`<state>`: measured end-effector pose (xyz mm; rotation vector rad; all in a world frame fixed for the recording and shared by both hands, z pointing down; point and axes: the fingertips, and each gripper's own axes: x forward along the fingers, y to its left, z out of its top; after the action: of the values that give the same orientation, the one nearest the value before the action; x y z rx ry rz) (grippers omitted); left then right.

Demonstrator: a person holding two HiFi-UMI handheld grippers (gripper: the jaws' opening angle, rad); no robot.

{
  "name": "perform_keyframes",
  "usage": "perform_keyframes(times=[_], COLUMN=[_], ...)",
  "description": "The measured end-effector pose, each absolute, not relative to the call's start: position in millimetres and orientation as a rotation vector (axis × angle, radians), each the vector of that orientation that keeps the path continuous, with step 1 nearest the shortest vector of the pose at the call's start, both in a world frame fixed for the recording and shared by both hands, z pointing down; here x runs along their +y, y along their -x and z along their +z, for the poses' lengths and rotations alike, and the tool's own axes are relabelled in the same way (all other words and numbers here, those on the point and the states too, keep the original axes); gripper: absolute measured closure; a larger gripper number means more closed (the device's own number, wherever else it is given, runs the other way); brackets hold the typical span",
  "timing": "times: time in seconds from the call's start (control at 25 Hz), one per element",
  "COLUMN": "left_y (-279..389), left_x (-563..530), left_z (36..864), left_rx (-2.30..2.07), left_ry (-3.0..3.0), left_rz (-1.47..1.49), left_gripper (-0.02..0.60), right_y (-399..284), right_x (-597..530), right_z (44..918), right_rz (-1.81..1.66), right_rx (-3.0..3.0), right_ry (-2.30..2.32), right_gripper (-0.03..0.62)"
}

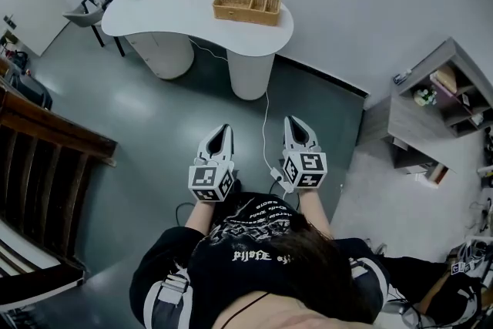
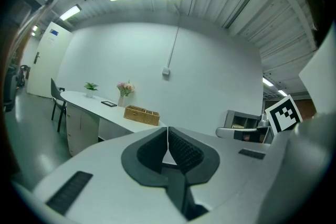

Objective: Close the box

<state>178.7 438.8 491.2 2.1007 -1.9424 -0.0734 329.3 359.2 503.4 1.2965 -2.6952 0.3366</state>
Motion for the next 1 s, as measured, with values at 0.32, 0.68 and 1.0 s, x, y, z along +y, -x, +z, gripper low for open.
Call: perform_keyframes(times=[0.32,0.68,1.0], left_y=[-123.8,-63.2,-21.4], left_x=[378.0,322.1,292.5], left_z=[489.0,492.7,503.0], left_rx=[-1.901,-1.835,-1.763], left_ry=[-2.135,-2.211,-2.235], left_rz=[-0.093,-0.062,-0.039], left_gripper=[0.555,0.555,0.555], right_y=[-284.0,-217.0,-171.3], right_x=[304.9,260.6,243.6], right_z=[494.0,497.7,504.3], right_rz=[0.308,0.304,0.315], right_rx=[-2.675,-2.662,-2.618], right_ry=[-1.369,-1.399,-1.416], right_gripper=[0.569,0.569,0.569])
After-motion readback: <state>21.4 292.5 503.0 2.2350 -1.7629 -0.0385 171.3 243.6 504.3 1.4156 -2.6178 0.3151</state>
